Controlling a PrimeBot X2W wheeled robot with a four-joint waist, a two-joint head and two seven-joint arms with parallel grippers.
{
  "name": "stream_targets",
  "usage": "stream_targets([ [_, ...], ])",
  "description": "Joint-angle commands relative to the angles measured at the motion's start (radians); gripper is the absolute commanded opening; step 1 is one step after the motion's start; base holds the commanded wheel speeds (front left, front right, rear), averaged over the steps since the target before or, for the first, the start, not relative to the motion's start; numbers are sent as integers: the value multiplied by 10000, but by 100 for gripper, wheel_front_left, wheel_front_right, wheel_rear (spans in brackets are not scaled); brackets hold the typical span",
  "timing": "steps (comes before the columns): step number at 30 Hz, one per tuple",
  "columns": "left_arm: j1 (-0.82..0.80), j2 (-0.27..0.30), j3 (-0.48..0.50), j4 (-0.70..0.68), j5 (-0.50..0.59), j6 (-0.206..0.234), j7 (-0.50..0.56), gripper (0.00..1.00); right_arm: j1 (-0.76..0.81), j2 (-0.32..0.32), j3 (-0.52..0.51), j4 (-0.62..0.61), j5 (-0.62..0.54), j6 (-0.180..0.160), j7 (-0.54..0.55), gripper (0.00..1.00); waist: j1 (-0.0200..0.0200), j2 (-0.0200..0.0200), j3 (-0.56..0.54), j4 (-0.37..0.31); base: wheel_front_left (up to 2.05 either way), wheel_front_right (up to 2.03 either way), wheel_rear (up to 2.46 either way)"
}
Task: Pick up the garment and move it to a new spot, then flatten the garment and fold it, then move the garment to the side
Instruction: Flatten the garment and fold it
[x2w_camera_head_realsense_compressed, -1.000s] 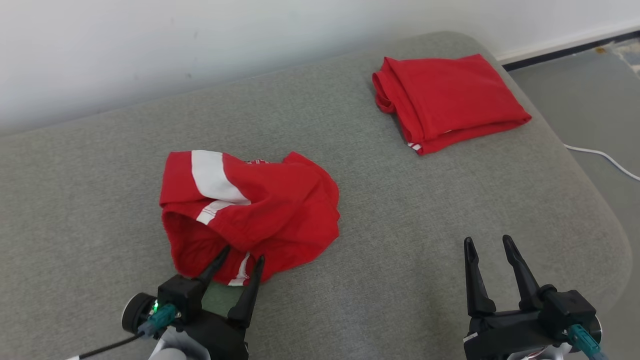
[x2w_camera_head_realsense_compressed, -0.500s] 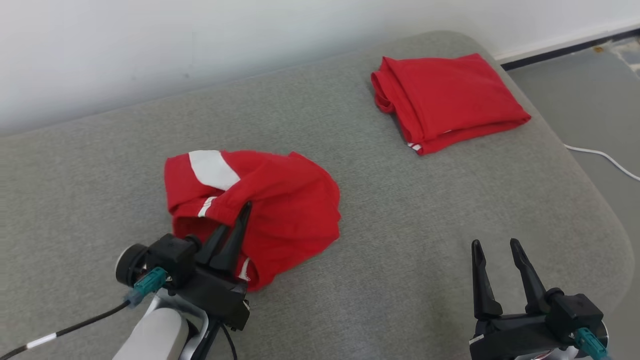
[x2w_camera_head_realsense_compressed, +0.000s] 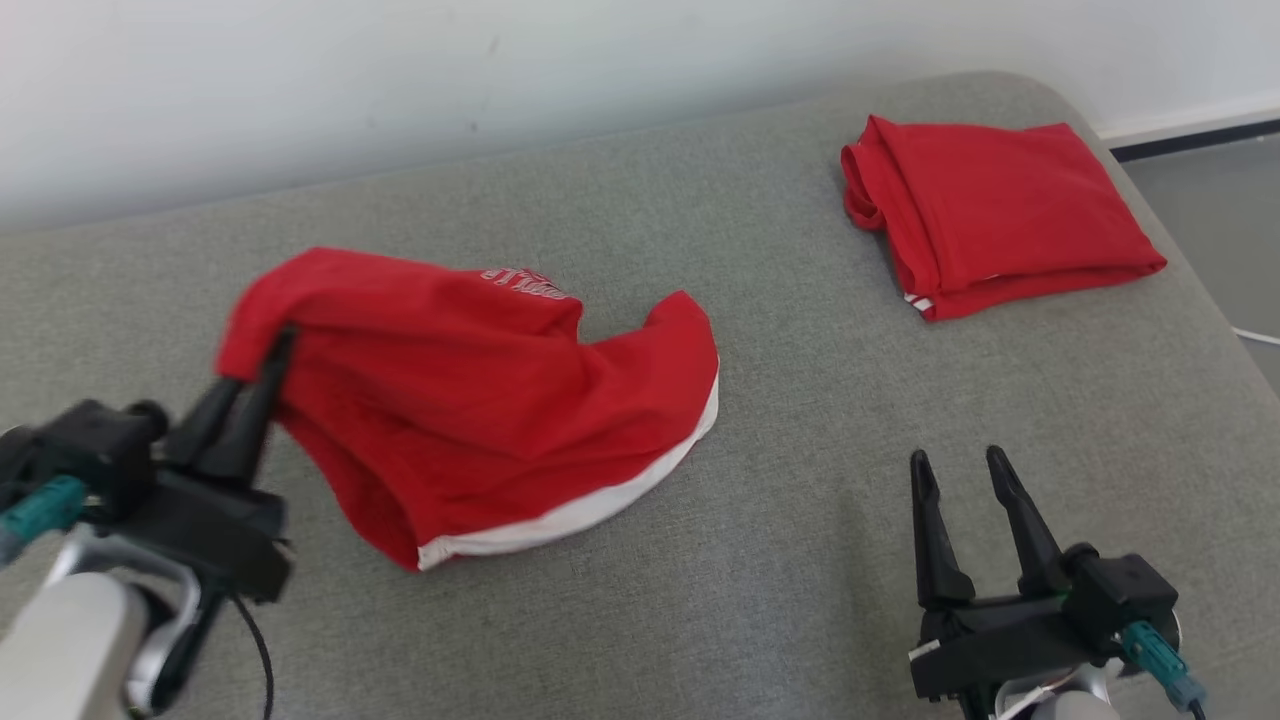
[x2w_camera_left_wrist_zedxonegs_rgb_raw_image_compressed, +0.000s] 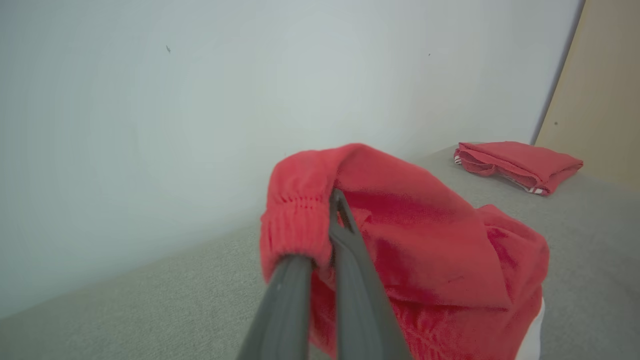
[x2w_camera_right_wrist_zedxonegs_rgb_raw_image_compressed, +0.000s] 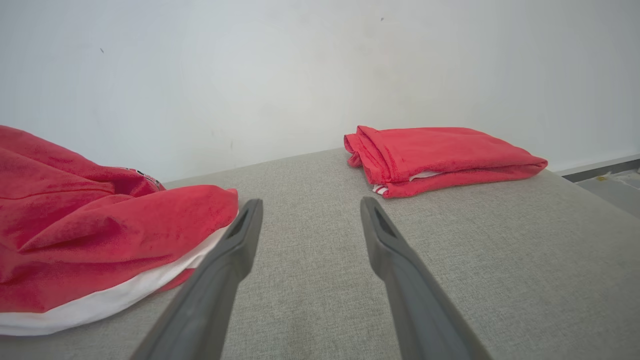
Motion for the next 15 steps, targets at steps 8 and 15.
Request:
stream_targets([
  [8,-209,626,292,1820,-590,23,-242,0,-271,32,-75,175,149,1,0,100,0,-2,753,-787,0,0,0],
  [15,-536,495,410,3682,-643,24,-727,100,-227,29,-148,272,74,0,0,100,0,-2,746,-846,0,0,0],
])
